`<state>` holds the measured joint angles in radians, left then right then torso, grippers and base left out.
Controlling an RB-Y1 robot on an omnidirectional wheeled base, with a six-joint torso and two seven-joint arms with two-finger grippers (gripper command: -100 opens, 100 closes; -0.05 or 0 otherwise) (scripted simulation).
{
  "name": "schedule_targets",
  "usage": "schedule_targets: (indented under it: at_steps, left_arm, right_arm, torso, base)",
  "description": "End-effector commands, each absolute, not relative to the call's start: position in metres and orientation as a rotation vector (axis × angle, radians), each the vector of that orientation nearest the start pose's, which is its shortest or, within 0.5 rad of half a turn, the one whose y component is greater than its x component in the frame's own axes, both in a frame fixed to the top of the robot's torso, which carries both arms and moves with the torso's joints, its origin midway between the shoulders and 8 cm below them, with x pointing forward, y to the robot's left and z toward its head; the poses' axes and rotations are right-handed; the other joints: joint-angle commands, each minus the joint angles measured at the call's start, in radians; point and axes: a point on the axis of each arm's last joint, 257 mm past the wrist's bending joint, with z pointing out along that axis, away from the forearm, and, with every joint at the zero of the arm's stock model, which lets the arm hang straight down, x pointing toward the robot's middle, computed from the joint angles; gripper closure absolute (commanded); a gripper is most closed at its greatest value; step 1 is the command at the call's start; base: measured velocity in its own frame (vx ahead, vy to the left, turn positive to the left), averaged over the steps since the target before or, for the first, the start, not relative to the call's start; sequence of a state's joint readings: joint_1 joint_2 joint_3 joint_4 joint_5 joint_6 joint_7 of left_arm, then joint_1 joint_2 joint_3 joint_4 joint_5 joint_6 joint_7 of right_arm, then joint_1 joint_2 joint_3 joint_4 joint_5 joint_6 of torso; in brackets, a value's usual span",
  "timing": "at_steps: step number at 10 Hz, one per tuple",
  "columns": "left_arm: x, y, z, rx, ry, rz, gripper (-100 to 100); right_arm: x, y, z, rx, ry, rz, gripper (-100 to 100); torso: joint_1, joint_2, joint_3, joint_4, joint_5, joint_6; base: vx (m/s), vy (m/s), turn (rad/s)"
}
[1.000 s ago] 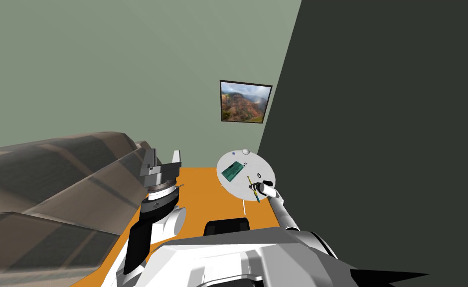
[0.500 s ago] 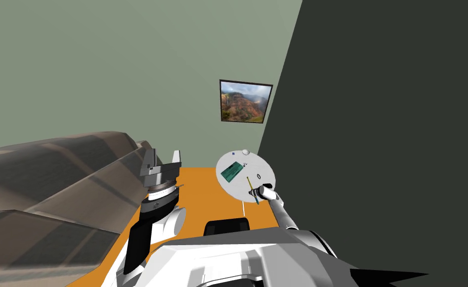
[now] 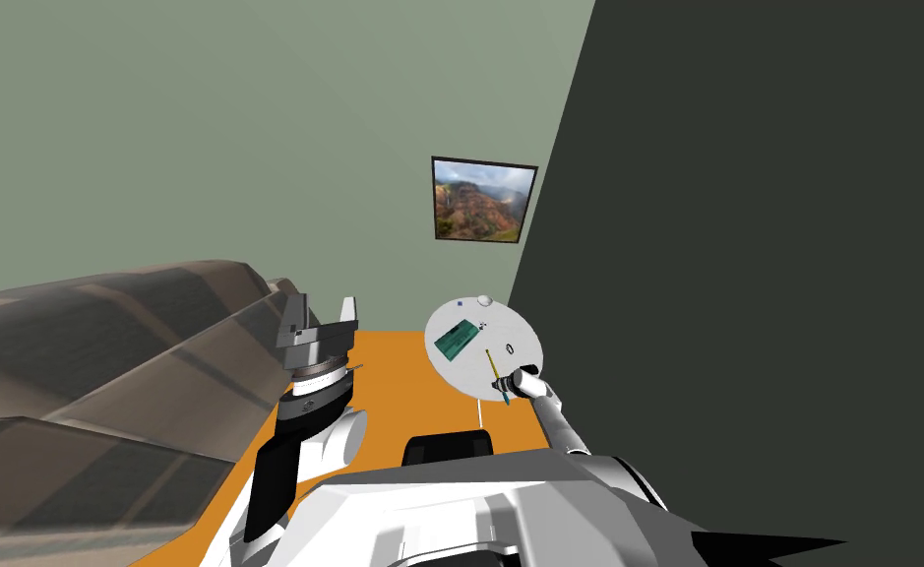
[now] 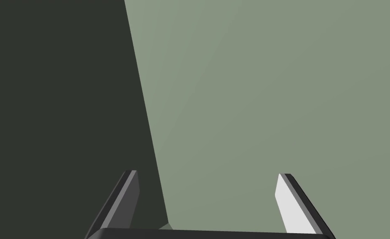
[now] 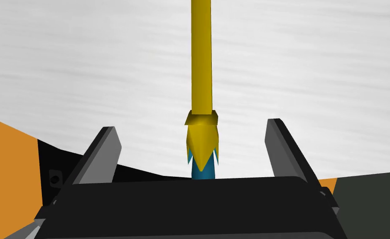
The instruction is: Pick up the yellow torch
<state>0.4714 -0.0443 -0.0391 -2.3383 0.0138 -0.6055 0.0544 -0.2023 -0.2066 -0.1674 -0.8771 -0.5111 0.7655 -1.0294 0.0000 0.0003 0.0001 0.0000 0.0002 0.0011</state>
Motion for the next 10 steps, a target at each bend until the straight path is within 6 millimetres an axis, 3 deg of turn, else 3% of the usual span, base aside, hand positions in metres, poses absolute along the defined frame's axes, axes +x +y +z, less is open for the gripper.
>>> schedule_targets:
  at_steps: [1, 3, 5, 6, 10]
  left_arm:
    - [0.313, 0.266, 0.077, -0.563, 0.418, -1.446, 0]
    - [0.313, 0.266, 0.077, -0.563, 0.418, -1.446, 0]
    - [0.313, 0.266, 0.077, -0.563, 0.418, -1.446, 0]
    - [0.313, 0.266, 0.077, -0.563, 0.418, -1.446, 0]
    - [0.313, 0.266, 0.077, -0.563, 0.418, -1.446, 0]
  right_arm:
    - [0.386, -0.303, -0.562, -2.966, -0.16, -0.625, -100]
    - [0.375, -0.31, -0.573, -2.973, -0.127, -0.627, -100]
    - [0.376, -0.307, -0.572, -2.971, -0.129, -0.625, -100]
    - [0.376, -0.308, -0.572, -2.972, -0.13, -0.627, 100]
    - [0.376, -0.308, -0.572, -2.972, -0.131, -0.628, 100]
  torso:
    - [0.0, 0.0, 0.0, 0.0, 0.0, 0.0]
    - [0.001, -0.003, -0.001, -0.001, 0.0, 0.0]
    - [0.0, -0.003, -0.002, -0.001, 0.0, 0.0]
    - [0.0, -0.002, -0.001, 0.0, 0.0, 0.0]
    - [0.0, 0.0, 0.0, 0.0, 0.0, 0.0]
  base:
    - [0.027, -0.003, 0.125]
    - [0.059, 0.003, 0.135]
    - [0.033, -0.003, 0.017]
    - [0.0, 0.0, 0.0]
    - [0.0, 0.0, 0.0]
